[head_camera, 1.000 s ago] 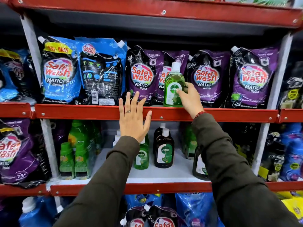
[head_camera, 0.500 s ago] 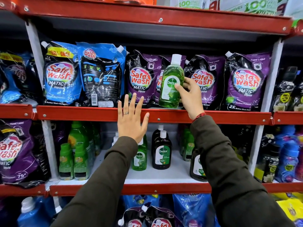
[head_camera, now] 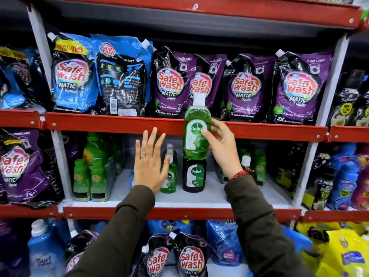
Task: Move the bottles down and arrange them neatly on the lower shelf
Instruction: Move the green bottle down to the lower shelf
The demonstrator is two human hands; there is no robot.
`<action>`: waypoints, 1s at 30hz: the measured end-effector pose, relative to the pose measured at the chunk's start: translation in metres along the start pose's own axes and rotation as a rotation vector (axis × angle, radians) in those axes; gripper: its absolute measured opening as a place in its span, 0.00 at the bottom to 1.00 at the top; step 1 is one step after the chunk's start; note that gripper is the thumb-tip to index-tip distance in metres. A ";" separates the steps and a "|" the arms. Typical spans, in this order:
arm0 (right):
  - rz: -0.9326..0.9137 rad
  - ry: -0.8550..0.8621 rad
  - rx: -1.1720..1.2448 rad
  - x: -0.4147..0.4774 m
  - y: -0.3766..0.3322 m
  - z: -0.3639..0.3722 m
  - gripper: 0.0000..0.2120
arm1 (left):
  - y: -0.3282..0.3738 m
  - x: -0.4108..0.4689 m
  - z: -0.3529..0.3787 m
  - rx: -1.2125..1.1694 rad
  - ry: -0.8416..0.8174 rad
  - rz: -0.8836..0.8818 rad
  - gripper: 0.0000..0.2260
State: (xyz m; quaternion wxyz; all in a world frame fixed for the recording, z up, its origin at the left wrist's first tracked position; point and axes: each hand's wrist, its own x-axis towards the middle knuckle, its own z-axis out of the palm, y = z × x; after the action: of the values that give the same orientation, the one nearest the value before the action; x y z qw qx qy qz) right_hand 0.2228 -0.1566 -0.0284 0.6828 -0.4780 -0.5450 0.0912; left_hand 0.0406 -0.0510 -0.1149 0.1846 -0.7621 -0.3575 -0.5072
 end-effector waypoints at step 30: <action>0.326 -0.159 -0.029 -0.074 0.188 0.099 0.15 | -0.028 -0.182 0.083 0.095 -0.488 -0.188 0.34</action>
State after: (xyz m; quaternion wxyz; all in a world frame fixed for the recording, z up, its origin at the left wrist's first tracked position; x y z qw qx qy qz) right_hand 0.1858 -0.0506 -0.2231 0.6066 -0.5611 -0.5138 0.2306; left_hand 0.0312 -0.0435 -0.3161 0.0807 -0.8158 -0.4840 -0.3061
